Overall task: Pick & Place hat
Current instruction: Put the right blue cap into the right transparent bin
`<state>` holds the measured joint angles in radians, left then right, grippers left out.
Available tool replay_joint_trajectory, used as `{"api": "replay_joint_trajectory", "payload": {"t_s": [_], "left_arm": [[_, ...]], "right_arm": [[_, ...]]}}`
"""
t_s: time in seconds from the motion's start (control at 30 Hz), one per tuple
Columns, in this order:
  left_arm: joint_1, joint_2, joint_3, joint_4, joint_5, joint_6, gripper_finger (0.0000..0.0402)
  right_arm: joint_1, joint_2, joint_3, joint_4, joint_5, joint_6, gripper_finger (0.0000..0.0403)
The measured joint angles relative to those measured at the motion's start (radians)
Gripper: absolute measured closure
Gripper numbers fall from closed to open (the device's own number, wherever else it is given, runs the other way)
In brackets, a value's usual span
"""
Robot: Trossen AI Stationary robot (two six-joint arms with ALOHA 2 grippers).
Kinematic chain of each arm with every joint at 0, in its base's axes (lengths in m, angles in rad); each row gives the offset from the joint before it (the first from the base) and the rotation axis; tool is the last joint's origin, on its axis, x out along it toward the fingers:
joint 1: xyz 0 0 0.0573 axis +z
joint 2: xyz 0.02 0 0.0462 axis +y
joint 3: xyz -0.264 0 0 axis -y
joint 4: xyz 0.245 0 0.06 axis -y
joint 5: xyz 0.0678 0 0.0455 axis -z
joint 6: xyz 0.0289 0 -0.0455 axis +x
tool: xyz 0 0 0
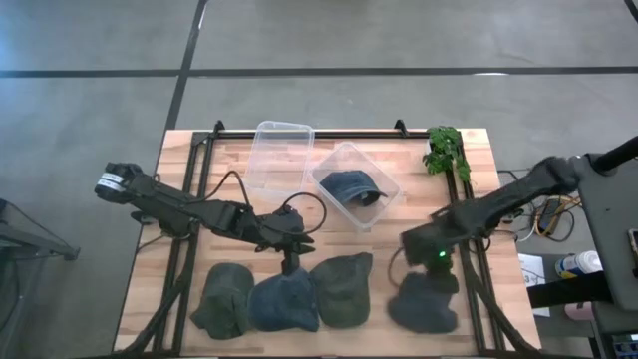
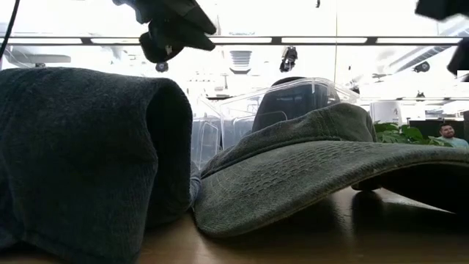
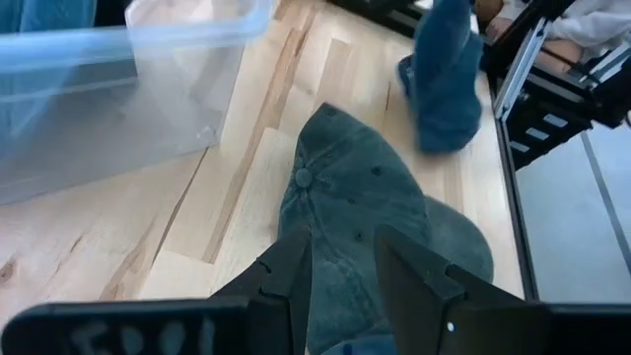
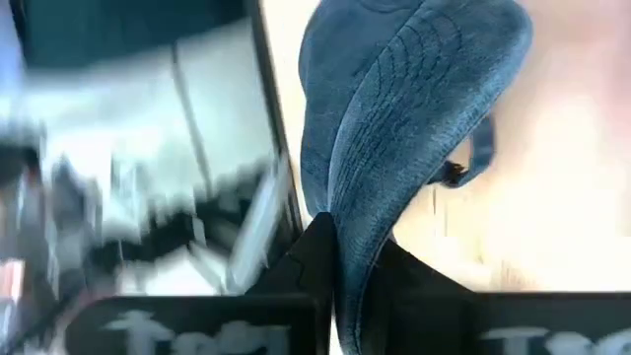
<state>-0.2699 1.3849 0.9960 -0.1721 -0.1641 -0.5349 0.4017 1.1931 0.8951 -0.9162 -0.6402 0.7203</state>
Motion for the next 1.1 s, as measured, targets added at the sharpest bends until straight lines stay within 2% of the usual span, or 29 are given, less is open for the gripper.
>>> {"api": "replay_joint_trajectory", "payload": {"t_s": [0.13, 0.23, 0.33, 0.4, 0.53, 0.67, 0.77, 0.83, 0.97, 1.1], "left_arm": [[0.0, 0.0, 0.028, 0.0, -0.039, 0.022, 0.0296], [0.0, 0.0, 0.053, -0.002, -0.082, 0.05, 0.0296], [0.0, 0.0, 0.092, -0.001, -0.124, 0.095, 0.0296], [0.0, -0.001, 0.123, -0.001, -0.147, 0.142, 0.0296], [0.0, -0.001, 0.193, -0.003, -0.203, 0.25, 0.0296], [0.0, -0.001, 0.26, -0.004, -0.293, 0.35, 0.0296], [0.0, -0.001, 0.309, -0.014, -0.364, 0.441, 0.0296], [0.0, -0.002, 0.341, -0.038, -0.419, 0.506, 0.0296], [0.015, -0.002, 0.422, -0.214, -0.491, 0.549, 0.0296], [0.07, -0.002, 0.485, -0.386, -0.357, 0.361, 0.0296]], "right_arm": [[0.093, -0.212, 0.0, 0.071, 0.327, 0.387, 0.0389], [0.205, -0.332, 0.0, 0.1, 0.657, 0.637, 0.0389], [0.339, -0.4, 0.0, 0.11, 0.984, 0.805, 0.0389], [0.414, -0.416, 0.0, 0.128, 1.156, 0.872, 0.0389], [0.499, -0.406, 0.0, 0.163, 1.43, 0.956, 0.0389], [0.522, -0.386, 0.0, 0.231, 1.655, 0.97, 0.0389], [0.522, -0.369, 0.0, 0.25, 1.857, 1.041, 0.0389], [0.521, -0.36, 0.0, 0.25, 1.934, 1.077, 0.0389], [0.531, -0.367, 0.0, 0.27, 1.848, 0.954, 0.039], [0.586, -0.387, 0.0, 0.418, 1.824, 0.733, 0.039]]}}
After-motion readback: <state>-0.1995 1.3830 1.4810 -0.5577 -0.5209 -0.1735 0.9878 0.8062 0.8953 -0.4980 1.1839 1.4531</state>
